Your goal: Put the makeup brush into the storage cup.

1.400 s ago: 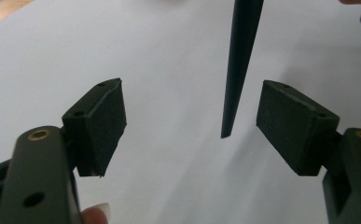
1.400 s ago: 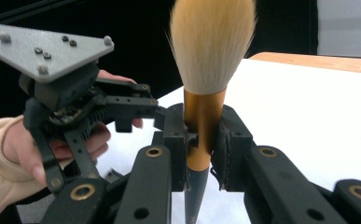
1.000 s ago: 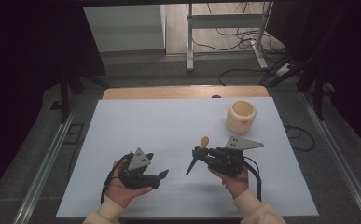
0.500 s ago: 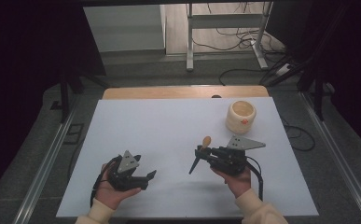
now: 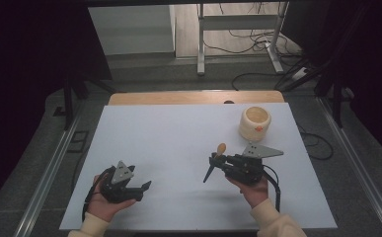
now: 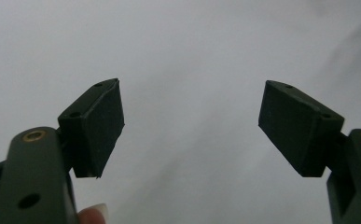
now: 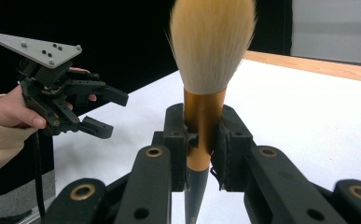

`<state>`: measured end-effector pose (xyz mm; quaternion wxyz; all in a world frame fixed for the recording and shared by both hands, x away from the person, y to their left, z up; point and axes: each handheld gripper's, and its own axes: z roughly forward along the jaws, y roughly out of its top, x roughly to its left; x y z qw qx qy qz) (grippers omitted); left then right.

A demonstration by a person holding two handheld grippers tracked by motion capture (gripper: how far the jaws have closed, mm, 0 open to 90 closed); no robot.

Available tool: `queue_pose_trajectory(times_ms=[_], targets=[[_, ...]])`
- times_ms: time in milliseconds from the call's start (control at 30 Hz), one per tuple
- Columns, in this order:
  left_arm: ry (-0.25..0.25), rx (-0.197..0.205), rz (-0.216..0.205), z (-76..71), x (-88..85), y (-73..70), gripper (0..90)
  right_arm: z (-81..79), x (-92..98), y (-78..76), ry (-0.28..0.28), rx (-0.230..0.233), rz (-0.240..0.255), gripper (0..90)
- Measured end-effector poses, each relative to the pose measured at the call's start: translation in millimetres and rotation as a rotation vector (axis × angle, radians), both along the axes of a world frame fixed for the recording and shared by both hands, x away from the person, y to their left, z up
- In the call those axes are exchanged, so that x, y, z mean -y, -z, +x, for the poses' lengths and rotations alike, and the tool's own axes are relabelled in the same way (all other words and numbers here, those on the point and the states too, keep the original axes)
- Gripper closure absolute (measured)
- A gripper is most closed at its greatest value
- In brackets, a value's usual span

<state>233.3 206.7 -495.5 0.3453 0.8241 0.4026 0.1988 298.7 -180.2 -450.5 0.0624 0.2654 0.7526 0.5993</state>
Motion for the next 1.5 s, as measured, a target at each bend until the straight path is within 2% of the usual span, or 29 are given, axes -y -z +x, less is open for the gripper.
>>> queue_pose_trajectory(times_ms=[233, 533, 900, 1033, 1167, 1267, 1300, 1367, 1500], targets=[[-0.021, -0.007, -0.015, -0.3, -6.8, 1.3, 22.4, 0.4, 2.2, -0.9, 0.008, 0.0, 0.003, 76.7], [-0.019, -0.019, -0.015, 1.6, -7.0, 2.8, 22.1, 2.8, 7.0, -4.9, 0.025, 0.01, 0.0, 76.7], [-0.021, -0.015, -0.031, 1.7, -7.4, 1.4, 21.8, 8.2, 18.5, -31.9, 0.066, 0.045, 0.03, 76.7], [-0.016, -0.012, -0.03, 1.1, -8.1, 0.5, 21.6, 16.3, 21.0, -43.5, 0.084, 0.045, 0.029, 76.7], [-0.017, -0.016, -0.03, 2.2, -8.2, 1.5, 21.5, 26.8, 20.4, -57.7, 0.105, 0.072, 0.028, 76.7], [-0.017, -0.019, -0.024, 2.7, -8.2, 1.4, 21.5, 30.6, 22.1, -59.5, 0.118, 0.084, 0.045, 76.7], [-0.017, -0.017, -0.023, 2.8, -7.9, 1.2, 21.5, 34.1, 25.0, -58.2, 0.125, 0.085, 0.069, 76.7], [-0.015, -0.011, -0.029, 2.4, -6.2, -0.5, 21.4, 36.6, 27.1, -57.4, 0.134, 0.08, 0.054, 76.7], [-0.013, -0.012, -0.031, 2.3, -6.1, -1.0, 21.4, 37.6, 31.7, -56.4, 0.141, 0.08, 0.057, 76.7]])
